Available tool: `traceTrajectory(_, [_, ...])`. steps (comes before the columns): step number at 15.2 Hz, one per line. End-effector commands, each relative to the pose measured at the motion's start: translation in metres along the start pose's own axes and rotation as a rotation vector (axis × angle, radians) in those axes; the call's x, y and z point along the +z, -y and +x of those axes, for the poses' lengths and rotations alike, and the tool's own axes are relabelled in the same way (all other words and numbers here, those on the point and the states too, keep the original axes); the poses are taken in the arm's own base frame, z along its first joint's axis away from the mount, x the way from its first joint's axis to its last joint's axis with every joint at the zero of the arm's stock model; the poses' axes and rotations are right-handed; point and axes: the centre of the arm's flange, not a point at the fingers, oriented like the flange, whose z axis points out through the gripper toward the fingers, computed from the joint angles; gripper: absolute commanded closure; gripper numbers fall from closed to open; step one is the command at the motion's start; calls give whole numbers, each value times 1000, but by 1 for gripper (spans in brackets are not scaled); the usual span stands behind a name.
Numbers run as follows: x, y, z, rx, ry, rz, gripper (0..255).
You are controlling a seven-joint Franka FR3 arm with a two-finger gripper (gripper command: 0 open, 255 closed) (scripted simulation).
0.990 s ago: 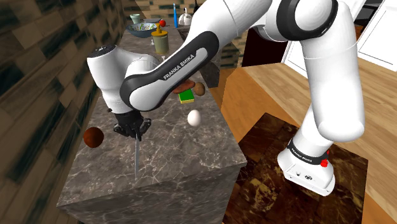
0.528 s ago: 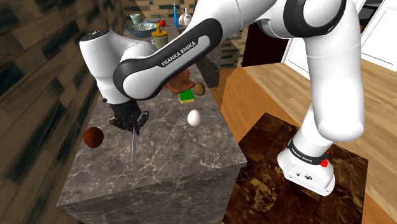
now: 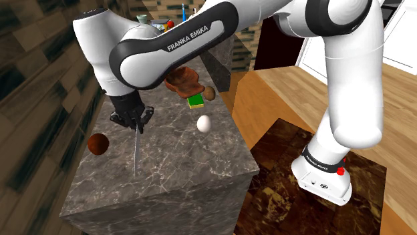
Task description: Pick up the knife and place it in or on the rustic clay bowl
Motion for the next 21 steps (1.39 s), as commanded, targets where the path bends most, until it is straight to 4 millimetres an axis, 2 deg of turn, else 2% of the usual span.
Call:
traceTrajectory(1, [-11,0,-1,0,0,0,255])
traceTrajectory(16, [-87,0,1,0,0,0,255])
traceTrajectory(21, [-86,-32,59,0,0,0,255])
